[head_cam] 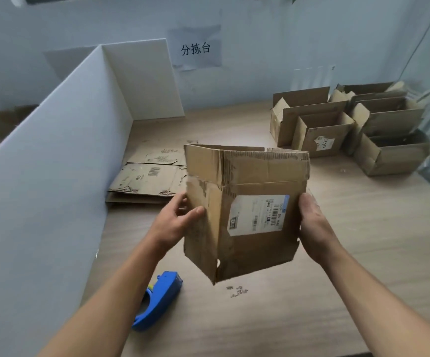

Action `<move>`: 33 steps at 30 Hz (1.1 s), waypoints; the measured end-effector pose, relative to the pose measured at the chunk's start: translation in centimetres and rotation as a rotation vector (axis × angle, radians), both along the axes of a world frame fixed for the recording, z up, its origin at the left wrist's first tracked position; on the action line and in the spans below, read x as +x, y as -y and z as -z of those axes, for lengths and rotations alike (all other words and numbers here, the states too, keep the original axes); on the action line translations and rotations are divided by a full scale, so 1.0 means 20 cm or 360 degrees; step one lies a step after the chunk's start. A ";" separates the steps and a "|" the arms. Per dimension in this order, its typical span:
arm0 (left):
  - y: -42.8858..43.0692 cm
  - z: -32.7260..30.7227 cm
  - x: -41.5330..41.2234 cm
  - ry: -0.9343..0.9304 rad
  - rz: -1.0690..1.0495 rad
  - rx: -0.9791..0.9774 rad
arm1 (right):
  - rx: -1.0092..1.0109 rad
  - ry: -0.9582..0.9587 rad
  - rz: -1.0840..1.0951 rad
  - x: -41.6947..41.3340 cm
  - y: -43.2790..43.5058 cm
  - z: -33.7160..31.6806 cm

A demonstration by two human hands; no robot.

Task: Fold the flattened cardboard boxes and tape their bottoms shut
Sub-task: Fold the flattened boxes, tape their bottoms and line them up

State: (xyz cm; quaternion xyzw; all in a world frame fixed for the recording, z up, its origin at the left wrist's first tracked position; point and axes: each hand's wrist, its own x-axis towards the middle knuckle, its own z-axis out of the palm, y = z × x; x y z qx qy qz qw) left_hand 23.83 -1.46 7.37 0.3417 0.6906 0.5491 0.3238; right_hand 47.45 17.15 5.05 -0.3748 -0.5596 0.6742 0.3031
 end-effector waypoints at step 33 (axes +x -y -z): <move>0.50 0.16 0.18 -0.0116 0.0023 -0.0208 | 0.0665 0.0323 -0.0628 0.12 0.36 0.29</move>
